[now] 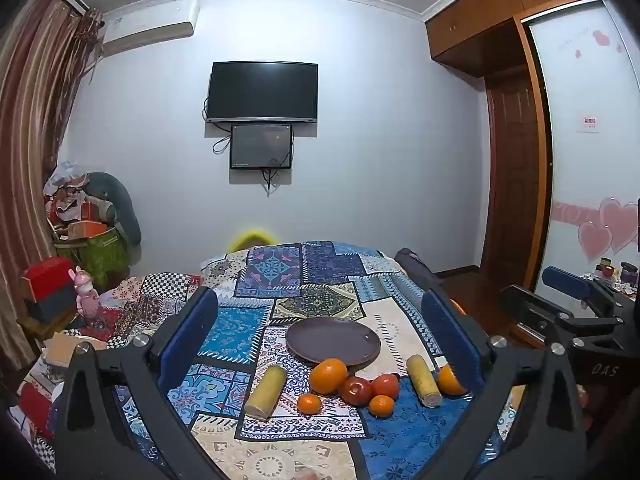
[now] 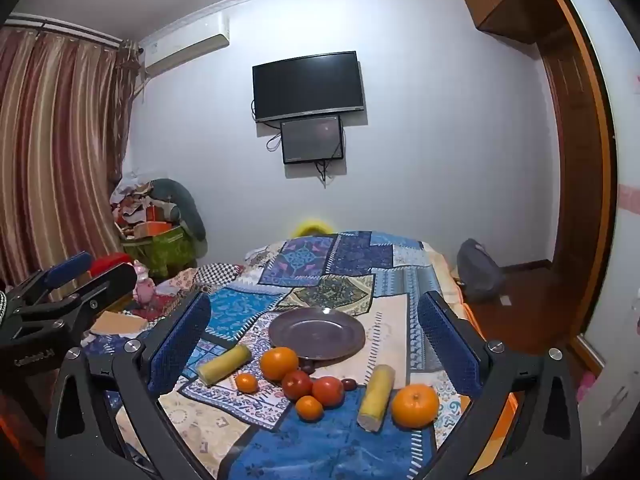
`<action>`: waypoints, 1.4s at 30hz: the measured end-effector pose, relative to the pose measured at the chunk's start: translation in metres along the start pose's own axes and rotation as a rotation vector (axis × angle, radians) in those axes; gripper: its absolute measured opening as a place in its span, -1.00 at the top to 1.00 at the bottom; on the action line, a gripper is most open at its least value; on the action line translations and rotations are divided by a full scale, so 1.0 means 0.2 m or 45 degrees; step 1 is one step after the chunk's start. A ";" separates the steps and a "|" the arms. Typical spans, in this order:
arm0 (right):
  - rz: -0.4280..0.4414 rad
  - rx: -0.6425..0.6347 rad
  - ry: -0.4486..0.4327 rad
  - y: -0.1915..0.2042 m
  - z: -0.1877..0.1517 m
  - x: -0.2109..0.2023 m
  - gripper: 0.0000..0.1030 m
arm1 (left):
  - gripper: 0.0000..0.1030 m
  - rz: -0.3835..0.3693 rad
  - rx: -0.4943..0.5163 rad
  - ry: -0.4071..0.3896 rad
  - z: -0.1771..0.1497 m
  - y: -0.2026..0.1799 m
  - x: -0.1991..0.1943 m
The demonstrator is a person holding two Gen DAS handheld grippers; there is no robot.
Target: Organize fruits
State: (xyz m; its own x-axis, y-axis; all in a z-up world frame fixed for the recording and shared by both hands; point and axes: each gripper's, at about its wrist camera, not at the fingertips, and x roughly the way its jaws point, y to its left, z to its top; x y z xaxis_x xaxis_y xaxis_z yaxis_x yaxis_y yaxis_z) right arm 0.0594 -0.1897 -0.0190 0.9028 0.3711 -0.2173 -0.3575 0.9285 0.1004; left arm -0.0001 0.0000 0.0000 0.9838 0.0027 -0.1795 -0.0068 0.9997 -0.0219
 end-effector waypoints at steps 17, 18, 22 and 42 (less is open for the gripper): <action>0.002 0.005 -0.011 0.03 0.03 -0.03 -1.00 | -1.00 0.018 0.006 -0.007 -0.01 0.00 0.00; 0.002 0.006 -0.012 0.03 0.03 -0.03 -1.00 | -1.00 0.018 0.007 -0.006 -0.01 0.00 0.00; 0.008 0.010 -0.011 0.02 0.03 -0.03 -1.00 | -1.00 0.022 0.009 -0.006 -0.02 0.01 0.00; 0.008 0.008 -0.024 0.02 0.01 -0.02 -1.00 | -1.00 0.021 0.008 0.005 -0.03 0.00 0.03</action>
State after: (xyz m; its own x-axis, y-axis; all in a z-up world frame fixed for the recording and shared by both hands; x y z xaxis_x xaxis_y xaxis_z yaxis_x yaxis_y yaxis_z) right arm 0.0552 -0.1877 -0.0166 0.9049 0.3766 -0.1982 -0.3617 0.9260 0.1080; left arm 0.0048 0.0001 -0.0060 0.9828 0.0192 -0.1835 -0.0219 0.9997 -0.0126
